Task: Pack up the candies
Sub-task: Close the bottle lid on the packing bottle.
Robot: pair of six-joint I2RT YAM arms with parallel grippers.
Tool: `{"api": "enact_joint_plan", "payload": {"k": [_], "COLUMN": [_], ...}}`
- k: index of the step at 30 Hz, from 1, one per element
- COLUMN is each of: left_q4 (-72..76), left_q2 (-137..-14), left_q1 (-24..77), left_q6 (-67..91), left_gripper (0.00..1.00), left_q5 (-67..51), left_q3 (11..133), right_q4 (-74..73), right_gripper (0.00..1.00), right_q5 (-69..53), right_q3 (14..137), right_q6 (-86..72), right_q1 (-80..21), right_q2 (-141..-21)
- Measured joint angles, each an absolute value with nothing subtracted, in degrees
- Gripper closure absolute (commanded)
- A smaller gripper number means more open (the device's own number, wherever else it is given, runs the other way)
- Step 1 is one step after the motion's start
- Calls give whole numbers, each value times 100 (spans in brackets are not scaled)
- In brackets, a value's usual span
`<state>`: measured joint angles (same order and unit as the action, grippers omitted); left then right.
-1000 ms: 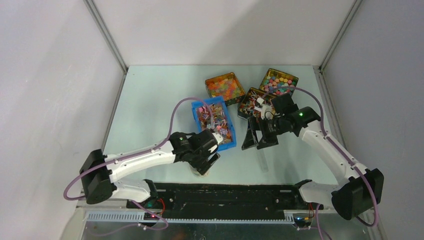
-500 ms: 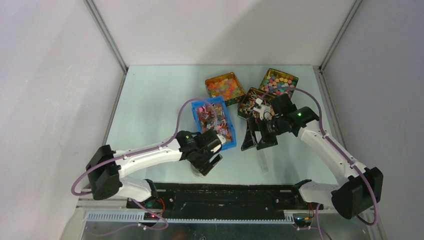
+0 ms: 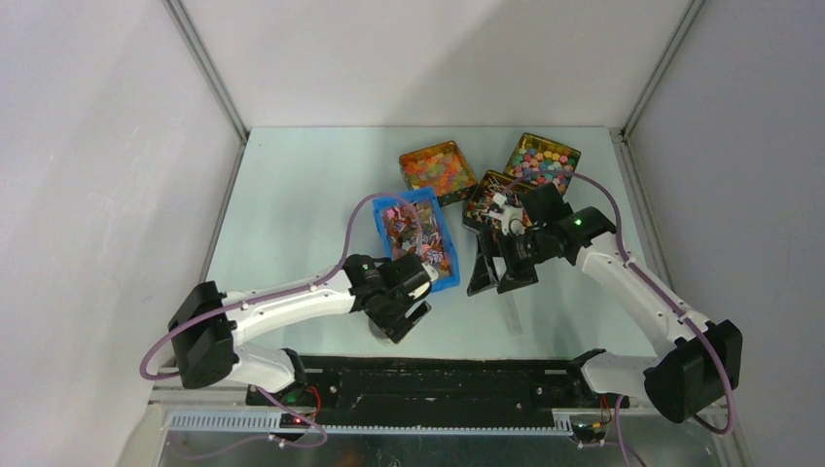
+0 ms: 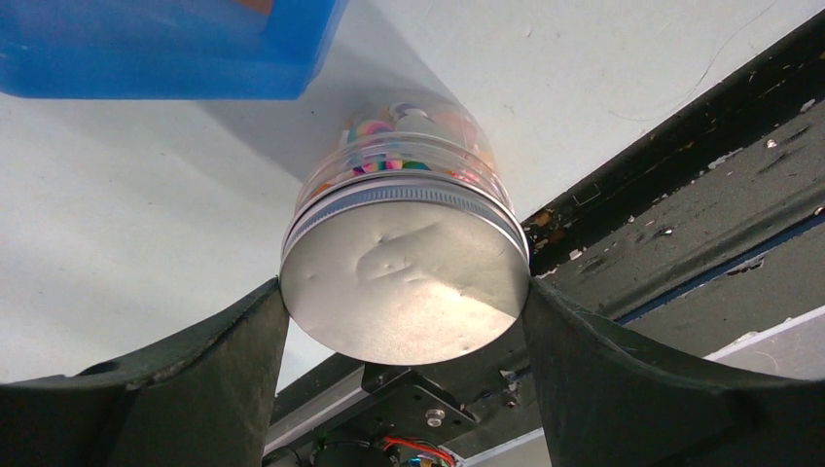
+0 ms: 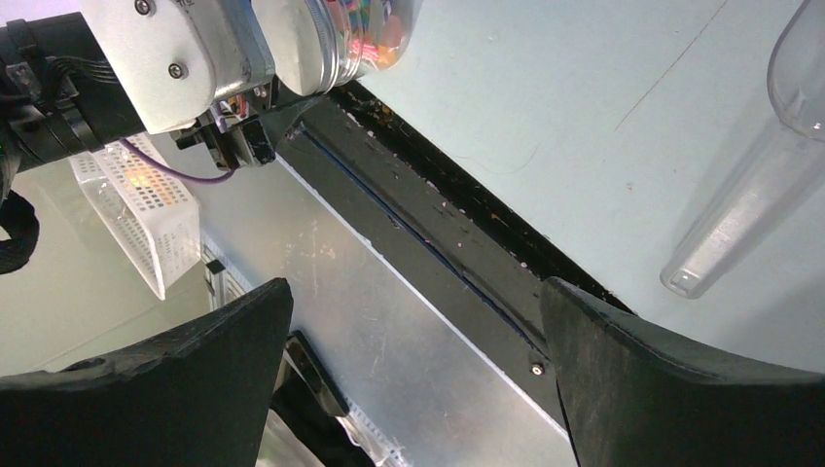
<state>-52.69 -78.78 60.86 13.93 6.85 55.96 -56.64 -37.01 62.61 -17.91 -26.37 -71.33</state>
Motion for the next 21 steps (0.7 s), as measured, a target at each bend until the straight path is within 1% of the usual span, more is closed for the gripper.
{"api": "enact_joint_plan", "payload": {"k": [21], "left_q4": [-5122], "left_q2": [-8029], "left_q1": [6086], "left_q6": [1345], "left_gripper": [21], "left_q5": [602], "left_q3": [5581], "right_q4": [-5662], "right_gripper": [0], "right_q5": [-3632], "right_q3": [6261], "right_q6": [-1769], "right_q1": [-2738], "right_q2": [-7188]}}
